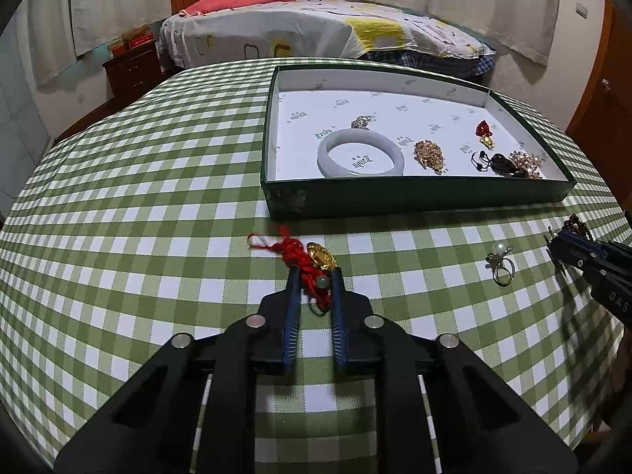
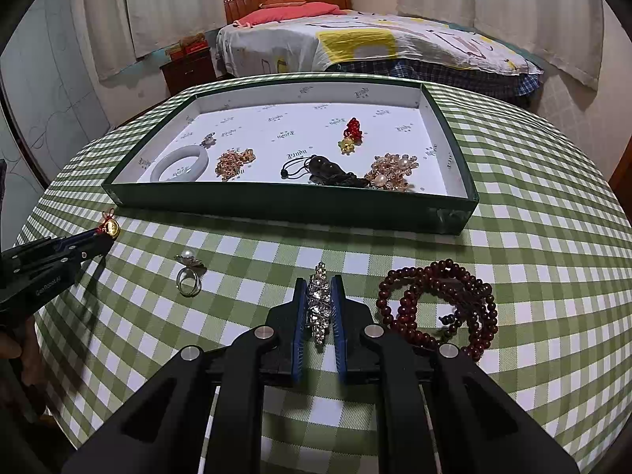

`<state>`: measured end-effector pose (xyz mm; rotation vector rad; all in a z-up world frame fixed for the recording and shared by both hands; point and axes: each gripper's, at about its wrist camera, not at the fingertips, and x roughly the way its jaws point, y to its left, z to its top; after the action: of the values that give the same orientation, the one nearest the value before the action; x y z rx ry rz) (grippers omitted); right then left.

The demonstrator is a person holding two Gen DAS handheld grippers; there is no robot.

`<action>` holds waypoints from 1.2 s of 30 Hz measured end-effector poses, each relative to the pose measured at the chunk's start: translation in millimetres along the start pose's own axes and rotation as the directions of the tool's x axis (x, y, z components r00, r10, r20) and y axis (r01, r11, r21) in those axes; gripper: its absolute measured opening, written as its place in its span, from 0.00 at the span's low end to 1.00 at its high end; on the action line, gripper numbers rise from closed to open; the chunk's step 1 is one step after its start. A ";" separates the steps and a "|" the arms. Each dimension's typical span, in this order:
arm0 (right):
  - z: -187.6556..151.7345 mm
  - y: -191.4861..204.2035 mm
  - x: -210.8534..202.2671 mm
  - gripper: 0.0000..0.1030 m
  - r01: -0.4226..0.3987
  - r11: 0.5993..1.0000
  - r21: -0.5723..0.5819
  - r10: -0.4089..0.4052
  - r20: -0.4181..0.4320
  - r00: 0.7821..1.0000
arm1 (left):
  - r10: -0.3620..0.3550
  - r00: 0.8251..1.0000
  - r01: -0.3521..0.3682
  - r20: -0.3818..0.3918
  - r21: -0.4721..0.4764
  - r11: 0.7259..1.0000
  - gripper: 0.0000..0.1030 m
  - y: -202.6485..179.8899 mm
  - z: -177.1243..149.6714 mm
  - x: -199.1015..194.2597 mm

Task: Organize jewelry
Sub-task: 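Grasp the red knotted tassel with the left tool while the right grasps the long rhinestone brooch, then carry the tassel with the left tool while the right carries the rhinestone brooch into the box, then open both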

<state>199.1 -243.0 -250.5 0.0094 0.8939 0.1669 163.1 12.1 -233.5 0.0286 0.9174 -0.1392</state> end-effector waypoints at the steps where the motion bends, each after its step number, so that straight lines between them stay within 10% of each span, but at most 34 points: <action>1: -0.4 -0.2 -0.2 0.13 0.000 1.000 0.000 0.000 0.000 1.000 | -0.007 1.000 0.007 0.002 -0.006 1.000 0.12 1.4 -0.6 -0.4; 36: 0.4 5.5 -30.1 0.13 0.016 1.000 -0.007 -0.015 0.057 0.998 | -0.005 0.997 0.004 0.073 0.013 1.000 0.11 -1.6 1.6 -33.6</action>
<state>180.2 -242.1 -226.4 0.0007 0.8358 0.1546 144.0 14.0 -205.8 0.0329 0.8435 -0.1489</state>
